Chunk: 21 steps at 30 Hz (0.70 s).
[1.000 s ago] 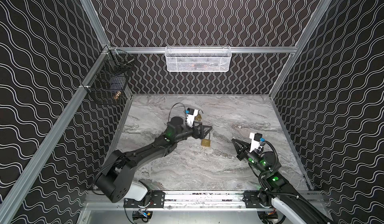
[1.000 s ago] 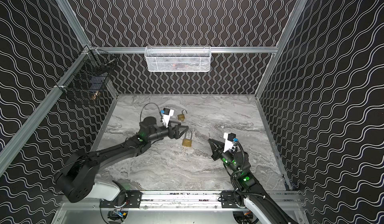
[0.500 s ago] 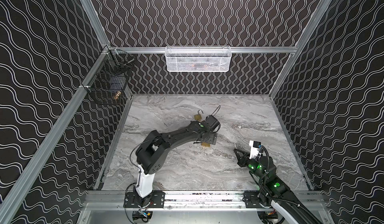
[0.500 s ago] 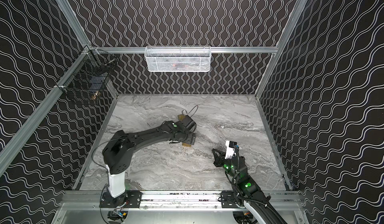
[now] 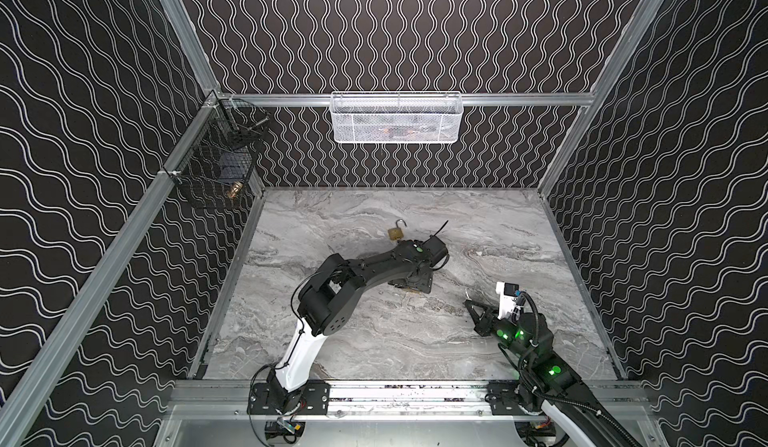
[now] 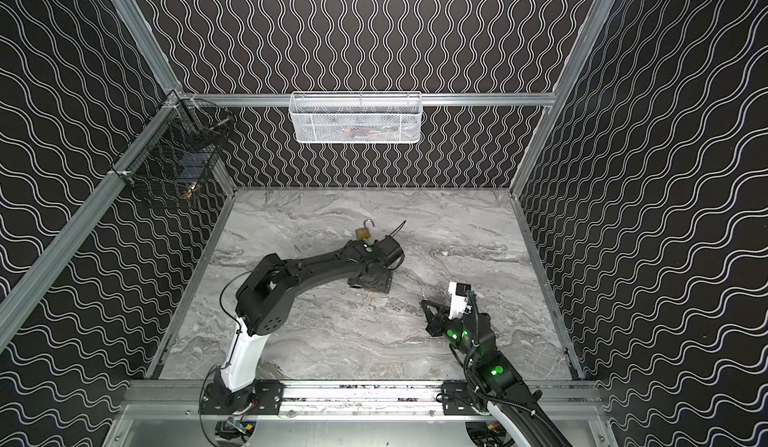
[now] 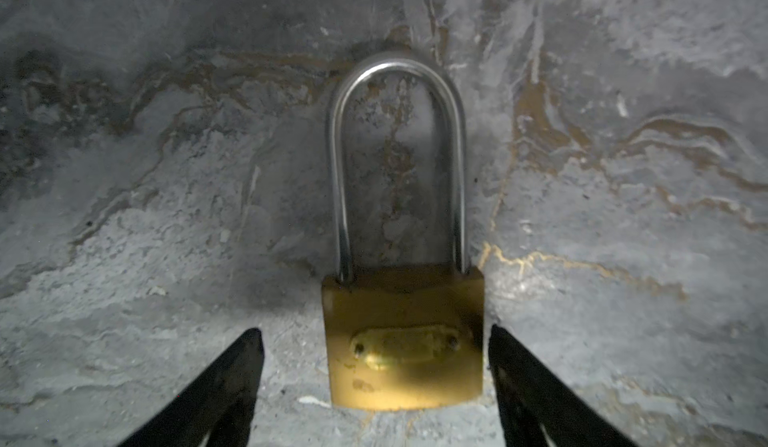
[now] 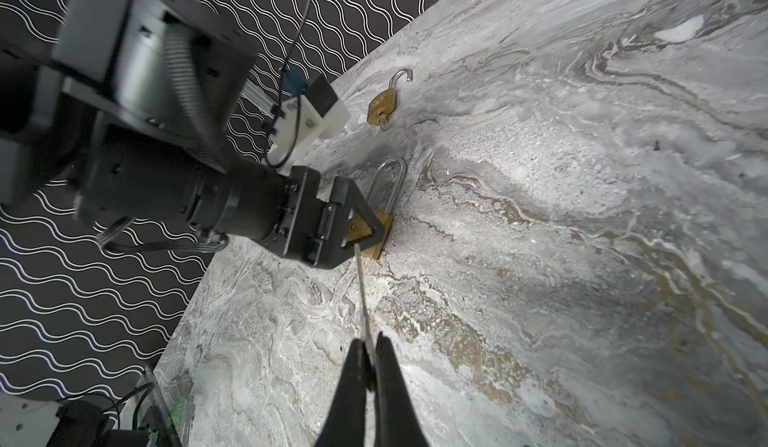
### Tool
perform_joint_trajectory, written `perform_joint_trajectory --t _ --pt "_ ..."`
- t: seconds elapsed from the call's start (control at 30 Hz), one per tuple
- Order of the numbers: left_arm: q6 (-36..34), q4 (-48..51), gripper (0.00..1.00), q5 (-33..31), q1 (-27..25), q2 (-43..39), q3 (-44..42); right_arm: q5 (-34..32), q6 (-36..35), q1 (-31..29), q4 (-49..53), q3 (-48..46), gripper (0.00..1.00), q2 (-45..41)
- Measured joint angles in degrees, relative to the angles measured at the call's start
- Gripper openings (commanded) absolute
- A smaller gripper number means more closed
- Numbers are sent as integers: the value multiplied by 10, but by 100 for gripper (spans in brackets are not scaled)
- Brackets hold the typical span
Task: Unlock with the key
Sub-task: 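Lower the left gripper onto the long-shackle padlock while the right draws back, then lift the padlock with the left gripper while the right brings the key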
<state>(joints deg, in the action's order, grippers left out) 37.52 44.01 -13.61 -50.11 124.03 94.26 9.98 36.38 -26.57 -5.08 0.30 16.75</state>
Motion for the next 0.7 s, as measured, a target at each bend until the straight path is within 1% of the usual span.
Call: perform_joint_trajectory --t 0.23,0.47,0.6,0.7 --pt "7 -23 81 14 7 17 10 2 -1 0 0 0 0 22" --pt "26 -55 66 18 13 12 -8 5 -10 0 0 0 0 18" --pt "35 -71 62 19 14 1 -29 16 -11 0 -4 0 0 22" --pt "43 -81 55 19 14 -3 -41 32 -10 0 -16 0 0 38"
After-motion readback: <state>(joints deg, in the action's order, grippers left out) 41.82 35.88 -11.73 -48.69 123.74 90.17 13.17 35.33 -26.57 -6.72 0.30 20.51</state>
